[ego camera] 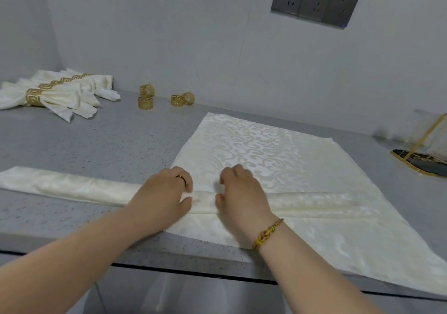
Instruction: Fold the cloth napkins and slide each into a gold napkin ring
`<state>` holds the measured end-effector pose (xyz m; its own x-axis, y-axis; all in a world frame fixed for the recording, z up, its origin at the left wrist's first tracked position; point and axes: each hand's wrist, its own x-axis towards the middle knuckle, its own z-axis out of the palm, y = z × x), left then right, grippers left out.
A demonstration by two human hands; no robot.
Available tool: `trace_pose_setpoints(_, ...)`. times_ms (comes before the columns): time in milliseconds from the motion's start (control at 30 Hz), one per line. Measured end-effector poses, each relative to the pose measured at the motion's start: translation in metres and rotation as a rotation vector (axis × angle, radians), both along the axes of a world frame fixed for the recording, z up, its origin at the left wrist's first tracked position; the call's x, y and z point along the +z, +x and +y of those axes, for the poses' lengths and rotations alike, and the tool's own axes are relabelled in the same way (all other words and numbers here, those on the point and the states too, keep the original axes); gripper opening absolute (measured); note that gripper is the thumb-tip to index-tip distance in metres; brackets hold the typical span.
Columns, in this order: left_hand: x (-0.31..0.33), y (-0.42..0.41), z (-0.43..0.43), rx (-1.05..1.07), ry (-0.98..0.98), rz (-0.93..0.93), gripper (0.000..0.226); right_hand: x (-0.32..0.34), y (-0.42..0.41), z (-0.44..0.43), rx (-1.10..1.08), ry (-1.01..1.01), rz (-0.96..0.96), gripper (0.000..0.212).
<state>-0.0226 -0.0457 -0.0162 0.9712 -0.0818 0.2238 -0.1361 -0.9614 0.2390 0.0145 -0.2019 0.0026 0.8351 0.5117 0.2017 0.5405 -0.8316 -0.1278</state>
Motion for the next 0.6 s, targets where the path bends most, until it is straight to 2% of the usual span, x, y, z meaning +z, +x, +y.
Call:
trace_pose_setpoints(100, -0.009, -0.002, 0.001, -0.025, 0.023, 0.019, 0.085, -0.009, -0.001, 0.007, 0.059, 0.139, 0.236, 0.041)
trace_pose_setpoints(133, -0.008, -0.004, 0.001, -0.010, 0.063, 0.044, 0.097, -0.011, 0.000, 0.005, 0.061, 0.124, 0.250, 0.043)
trace_pose_setpoints(267, -0.005, -0.009, 0.003, 0.027, 0.150, 0.150, 0.097, -0.011, 0.005, -0.030, -0.040, -0.088, 0.291, 0.051)
trace_pose_setpoints(367, -0.004, -0.011, 0.006, 0.045, 0.156, 0.176, 0.073, -0.008, 0.010, -0.070, -0.210, -0.146, 0.343, 0.056)
trace_pose_setpoints(433, -0.002, -0.013, 0.006, 0.048, 0.159, 0.196, 0.080, -0.009, 0.014, -0.099, -0.346, -0.141, 0.353, 0.058)
trace_pose_setpoints(500, -0.002, -0.012, 0.006, 0.052, 0.183, 0.219, 0.100, -0.009, 0.018, -0.121, -0.461, -0.133, 0.366, 0.058)
trace_pose_setpoints(533, -0.001, -0.012, 0.005, 0.054, 0.189, 0.224, 0.099, -0.009, 0.019, -0.126, -0.503, -0.138, 0.369, 0.058)
trace_pose_setpoints(600, -0.003, -0.011, 0.006, 0.057, 0.201, 0.237, 0.078, -0.003, 0.020, -0.124, -0.548, -0.210, 0.329, 0.055)
